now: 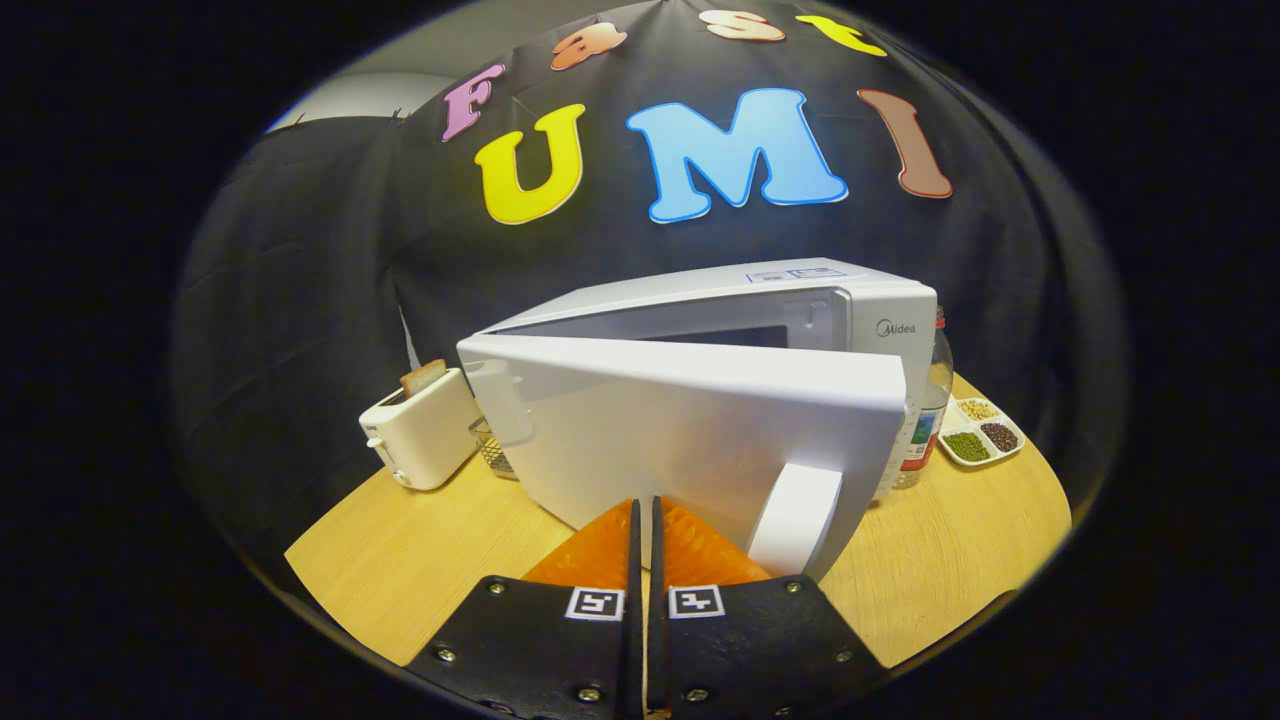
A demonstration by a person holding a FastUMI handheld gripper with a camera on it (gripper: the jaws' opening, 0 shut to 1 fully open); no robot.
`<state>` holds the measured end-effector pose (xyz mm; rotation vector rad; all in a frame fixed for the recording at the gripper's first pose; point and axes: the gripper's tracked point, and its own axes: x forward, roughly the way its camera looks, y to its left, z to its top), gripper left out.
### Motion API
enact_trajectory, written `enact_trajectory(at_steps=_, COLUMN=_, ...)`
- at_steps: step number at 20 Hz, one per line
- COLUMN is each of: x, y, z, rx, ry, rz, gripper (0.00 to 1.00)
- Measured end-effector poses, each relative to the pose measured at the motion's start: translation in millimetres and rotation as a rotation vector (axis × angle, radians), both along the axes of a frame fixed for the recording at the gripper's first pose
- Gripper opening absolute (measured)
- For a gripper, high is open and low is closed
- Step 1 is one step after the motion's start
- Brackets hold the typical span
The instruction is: Open the microwave, put the food inside, and close the microwave door.
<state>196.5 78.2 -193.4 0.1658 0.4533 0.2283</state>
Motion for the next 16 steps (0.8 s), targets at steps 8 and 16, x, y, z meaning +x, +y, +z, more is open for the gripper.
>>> enact_trajectory(at_steps=8, x=46.8, y=-28.6, z=1.2, rx=-0.001, ry=-0.014, rz=-0.09, gripper=0.02)
enact_trajectory(at_steps=16, x=88.4, y=-38.6, z=2.9, rx=0.006, ry=-0.018, rz=-0.157, gripper=0.02)
